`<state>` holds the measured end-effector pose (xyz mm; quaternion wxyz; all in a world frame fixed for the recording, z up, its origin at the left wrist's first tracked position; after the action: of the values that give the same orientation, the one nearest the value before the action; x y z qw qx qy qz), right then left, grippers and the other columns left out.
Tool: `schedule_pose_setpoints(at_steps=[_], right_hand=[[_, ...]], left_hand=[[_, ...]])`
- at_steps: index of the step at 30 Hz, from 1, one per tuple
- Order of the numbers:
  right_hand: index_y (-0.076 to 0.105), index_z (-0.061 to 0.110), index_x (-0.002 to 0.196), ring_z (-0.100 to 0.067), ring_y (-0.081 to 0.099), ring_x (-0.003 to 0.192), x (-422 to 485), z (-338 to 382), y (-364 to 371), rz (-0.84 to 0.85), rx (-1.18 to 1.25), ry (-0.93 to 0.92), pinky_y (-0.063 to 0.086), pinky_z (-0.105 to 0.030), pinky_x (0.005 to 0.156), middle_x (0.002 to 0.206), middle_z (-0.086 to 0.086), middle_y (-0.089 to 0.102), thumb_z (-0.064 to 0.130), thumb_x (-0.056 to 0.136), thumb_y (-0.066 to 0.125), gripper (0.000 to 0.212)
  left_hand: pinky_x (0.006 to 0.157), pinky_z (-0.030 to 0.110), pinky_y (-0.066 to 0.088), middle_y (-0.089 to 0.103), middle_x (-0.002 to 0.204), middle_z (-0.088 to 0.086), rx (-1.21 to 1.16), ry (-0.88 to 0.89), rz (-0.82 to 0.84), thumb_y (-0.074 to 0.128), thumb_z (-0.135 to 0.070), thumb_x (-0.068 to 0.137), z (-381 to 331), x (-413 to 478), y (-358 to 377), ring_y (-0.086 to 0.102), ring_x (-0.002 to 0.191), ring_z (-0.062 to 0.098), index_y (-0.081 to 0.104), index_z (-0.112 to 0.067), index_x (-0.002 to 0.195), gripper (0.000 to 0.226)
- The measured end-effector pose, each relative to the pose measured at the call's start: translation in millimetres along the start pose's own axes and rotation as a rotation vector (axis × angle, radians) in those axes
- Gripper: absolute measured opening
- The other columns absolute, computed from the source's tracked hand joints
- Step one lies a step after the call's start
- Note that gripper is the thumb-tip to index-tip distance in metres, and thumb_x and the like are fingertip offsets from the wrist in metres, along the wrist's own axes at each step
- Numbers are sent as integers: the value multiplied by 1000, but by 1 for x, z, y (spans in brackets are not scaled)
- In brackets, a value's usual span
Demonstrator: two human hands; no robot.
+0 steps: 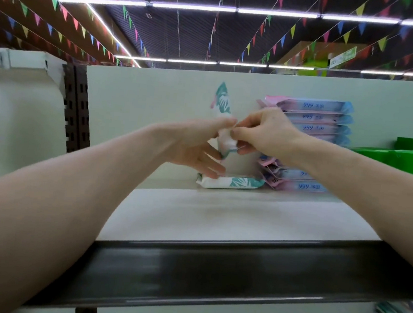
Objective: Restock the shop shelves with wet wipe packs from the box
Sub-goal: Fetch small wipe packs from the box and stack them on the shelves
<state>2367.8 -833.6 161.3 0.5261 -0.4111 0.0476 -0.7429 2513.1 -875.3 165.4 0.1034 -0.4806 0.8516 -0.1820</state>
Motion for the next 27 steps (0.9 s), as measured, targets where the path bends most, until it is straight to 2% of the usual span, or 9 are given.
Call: schedule_pose_setpoints(at_steps=[2,5,8,11,14,16,18,23,27], right_hand=[[72,8,85,-17,72,73,-4,0,7,115,13,12,59,-29,75,85,-12,74,11,90,63,11],[74,9,88,-23,72,80,-7,0,10,166,-36,23,60,-28,74,83,-9,74,11,92,59,16],[73,13,95,-24,66,86,-3,4,6,-61,-411,-221,55,-30,76,90,-1,70,14,91,55,18],[59,21,117,-22,56,98,-2,8,1,-203,-659,-389,47,-40,89,116,-1,56,18,89,59,28],[59,23,119,-23,53,108,-3,-3,4,15,-804,-293,45,-39,94,118,-1,56,20,88,62,31],[66,22,104,-23,57,100,-4,-12,8,135,-882,-231,48,-37,91,109,-1,65,18,88,60,18],[67,24,97,-22,57,91,-4,-16,10,174,-921,-210,51,-35,84,103,-1,66,17,88,59,14],[66,26,99,-22,51,86,-6,-16,9,184,-1019,-206,41,-29,72,101,0,62,22,90,56,14],[63,26,95,-23,49,83,-6,-16,10,195,-1109,-225,36,-28,68,100,-3,63,21,91,55,11]], left_hand=[[80,43,58,61,112,20,-86,27,-7,49,-30,100,3,1,9,69,87,33,52,-6,126,36],[75,33,59,66,87,11,-5,124,-109,47,-11,99,3,3,10,66,66,18,61,-8,106,16],[65,30,59,66,81,8,340,251,-351,43,-11,100,-1,7,-1,62,57,15,62,-10,96,20],[67,31,53,69,91,15,802,305,-485,41,-8,95,4,14,-9,65,79,28,67,-9,97,26],[68,27,47,64,83,4,969,269,-384,49,-12,94,12,19,5,61,81,23,69,-11,110,26],[55,23,45,58,71,0,993,235,-272,52,-13,93,13,22,16,57,69,20,69,-7,109,24],[45,17,45,60,74,1,1019,181,-185,49,-10,91,13,21,18,57,61,16,67,-13,114,29],[83,34,57,63,115,6,902,49,-97,46,-6,91,16,16,6,61,84,17,51,-30,138,53],[82,32,57,62,109,8,813,24,-99,48,-8,93,20,18,1,62,84,20,49,-26,139,50]])
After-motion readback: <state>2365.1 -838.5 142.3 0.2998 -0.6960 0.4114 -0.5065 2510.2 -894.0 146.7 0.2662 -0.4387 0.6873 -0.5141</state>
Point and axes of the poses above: each hand's wrist, its own x-axis towards the middle knuckle, its own y-axis out of the palm, z = x × y, the point moved 1 cm from there along x, towards the middle knuckle
